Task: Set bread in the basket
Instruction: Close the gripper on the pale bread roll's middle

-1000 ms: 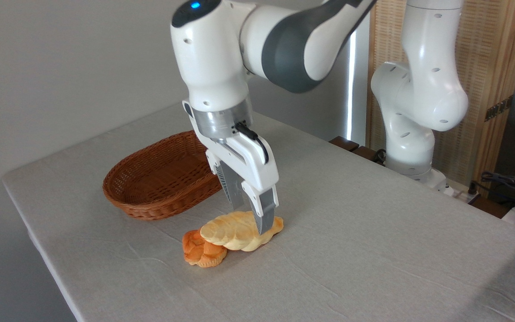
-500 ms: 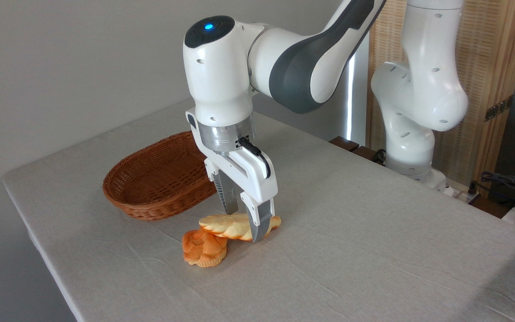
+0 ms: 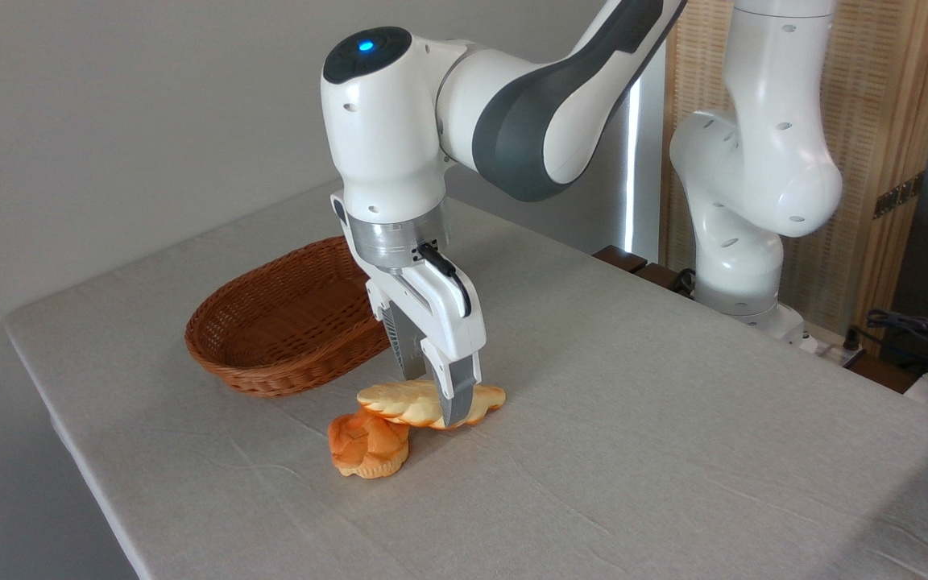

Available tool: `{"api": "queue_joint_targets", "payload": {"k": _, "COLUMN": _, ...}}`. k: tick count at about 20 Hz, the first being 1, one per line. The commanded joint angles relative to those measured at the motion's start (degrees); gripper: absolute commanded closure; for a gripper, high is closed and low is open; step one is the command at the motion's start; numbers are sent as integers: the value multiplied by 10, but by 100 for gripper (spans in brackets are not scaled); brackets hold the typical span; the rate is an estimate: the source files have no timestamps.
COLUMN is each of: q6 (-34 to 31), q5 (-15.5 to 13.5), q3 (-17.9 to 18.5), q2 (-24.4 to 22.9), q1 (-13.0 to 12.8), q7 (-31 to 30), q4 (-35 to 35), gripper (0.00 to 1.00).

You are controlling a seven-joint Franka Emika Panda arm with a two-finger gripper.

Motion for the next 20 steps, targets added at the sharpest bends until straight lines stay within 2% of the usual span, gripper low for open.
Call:
{"api": "queue_joint_targets", "payload": {"k": 1, "q6": 9, "q5": -8, "q3": 3, "q2": -6, "q1": -5, "q7": 11, "q4": -9, "gripper": 75}}
{"api": "queue_joint_targets", "payload": {"k": 17, "q6": 0, "q5": -8, "q3": 4, "q2": -5, "q1": -4, "q7": 13, "q4": -7, "gripper": 75}}
{"api": "queue_joint_targets", "payload": {"k": 20, "q6": -17, "q5": -8, "q3": 4, "q2": -12, "q1": -3, "q7": 12, "q4": -3, "gripper": 75}}
